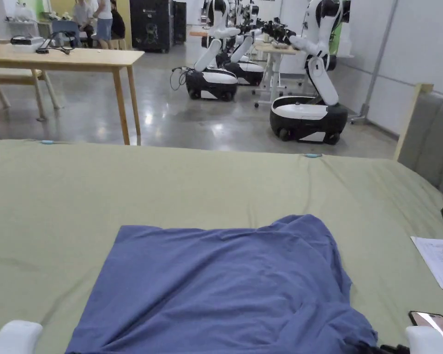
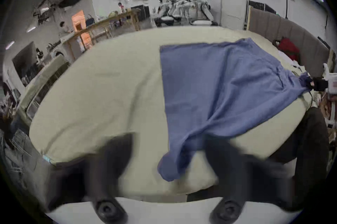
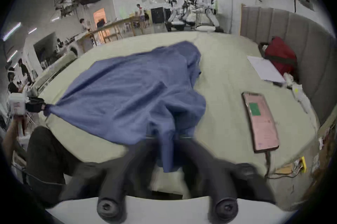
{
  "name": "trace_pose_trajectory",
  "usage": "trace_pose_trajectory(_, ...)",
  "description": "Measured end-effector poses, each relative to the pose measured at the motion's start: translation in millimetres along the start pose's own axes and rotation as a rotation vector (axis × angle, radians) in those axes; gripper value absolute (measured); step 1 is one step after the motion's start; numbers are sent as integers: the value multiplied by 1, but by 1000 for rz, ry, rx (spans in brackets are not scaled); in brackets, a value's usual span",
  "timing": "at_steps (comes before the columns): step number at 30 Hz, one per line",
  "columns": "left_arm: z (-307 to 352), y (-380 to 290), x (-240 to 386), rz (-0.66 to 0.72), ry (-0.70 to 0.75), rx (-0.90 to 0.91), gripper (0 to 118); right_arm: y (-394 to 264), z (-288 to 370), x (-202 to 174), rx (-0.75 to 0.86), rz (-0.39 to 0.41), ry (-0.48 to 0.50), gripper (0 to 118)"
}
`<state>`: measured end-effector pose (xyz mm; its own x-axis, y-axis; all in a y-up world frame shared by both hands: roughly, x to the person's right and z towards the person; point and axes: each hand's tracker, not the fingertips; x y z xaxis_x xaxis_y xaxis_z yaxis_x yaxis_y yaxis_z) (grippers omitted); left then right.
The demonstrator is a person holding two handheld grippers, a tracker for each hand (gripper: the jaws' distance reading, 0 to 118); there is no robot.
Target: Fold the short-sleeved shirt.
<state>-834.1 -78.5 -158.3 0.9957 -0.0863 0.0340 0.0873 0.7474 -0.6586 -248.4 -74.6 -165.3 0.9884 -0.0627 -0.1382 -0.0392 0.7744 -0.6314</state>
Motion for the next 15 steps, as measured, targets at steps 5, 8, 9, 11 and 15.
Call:
trace_pose_trajectory(5,53,6,14,32,8,134,115,3,41,-24,128,30,-1,113)
trace_pose_trajectory(8,67,-9,18,47,8,130,83,-11,52,-30,108,-16,2,67)
trace_pose_trajectory(9,67,-16,15,78,-42,83,33,-17,52,-30,106,-42,19,18)
trace_pose_trajectory(11,64,-25,11,48,-20,46,0,-31,50,-32,90,-30,-27,0)
trace_pose_trajectory(15,48,-47,-9,61,25,-47,0,-41,43,-30,36,8,-36,0)
